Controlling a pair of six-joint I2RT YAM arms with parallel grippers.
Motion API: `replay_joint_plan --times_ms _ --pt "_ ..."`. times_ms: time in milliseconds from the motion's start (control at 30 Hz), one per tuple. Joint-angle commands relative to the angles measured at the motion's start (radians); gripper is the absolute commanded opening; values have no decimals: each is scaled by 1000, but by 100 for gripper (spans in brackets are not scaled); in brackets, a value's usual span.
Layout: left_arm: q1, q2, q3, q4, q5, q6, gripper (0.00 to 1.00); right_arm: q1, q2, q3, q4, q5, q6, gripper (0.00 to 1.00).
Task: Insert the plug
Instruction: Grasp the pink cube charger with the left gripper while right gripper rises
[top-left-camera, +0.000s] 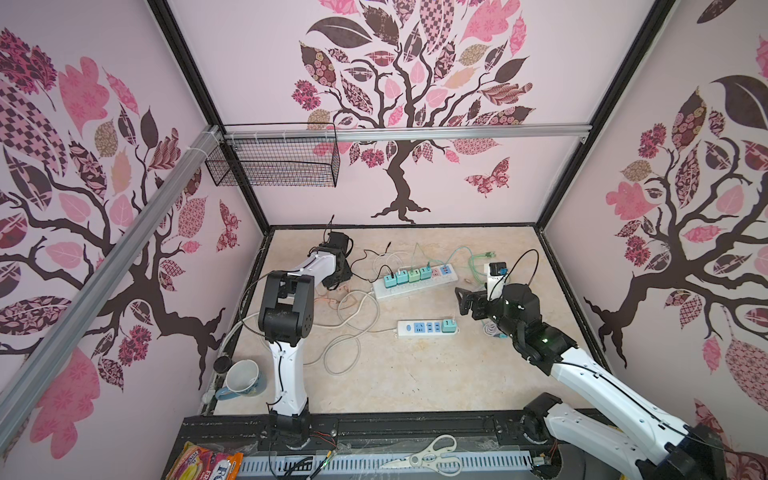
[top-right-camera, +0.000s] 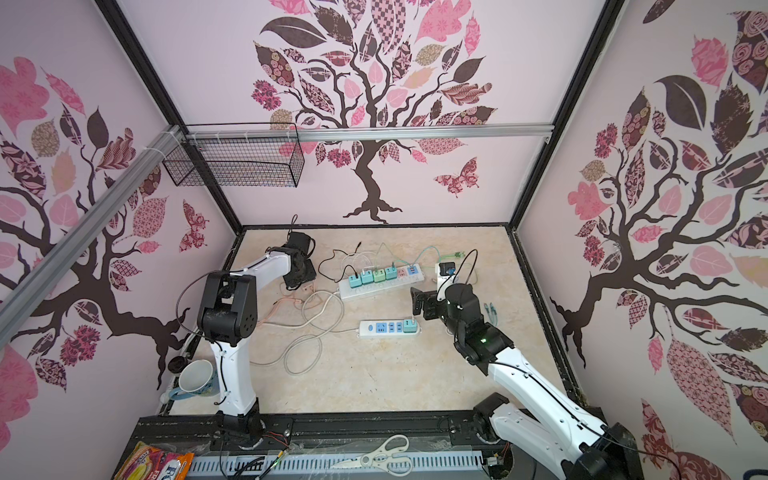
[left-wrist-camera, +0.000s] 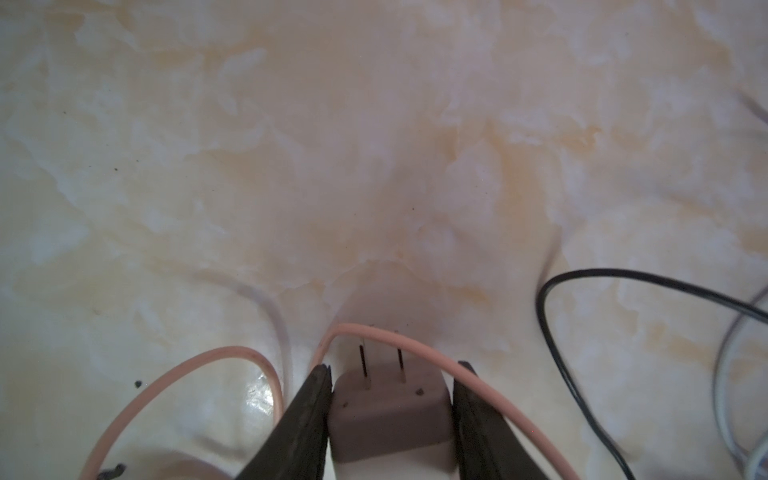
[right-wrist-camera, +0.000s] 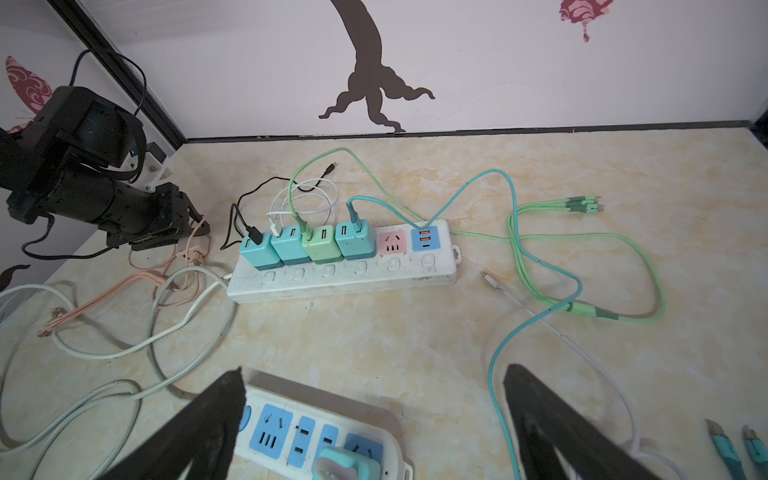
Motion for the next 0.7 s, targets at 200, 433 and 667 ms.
replay_joint_plan --times_ms 200,433,667 --pt "0 -147 -145 46 -9 44 0 1 -23 -21 89 -161 -26 100" --pt "0 -349 -266 4 -67 66 0 2 13 -7 84 -217 -20 100" --pt "-9 -520 -336 -130 -220 44 0 3 57 -4 127 -260 -10 100"
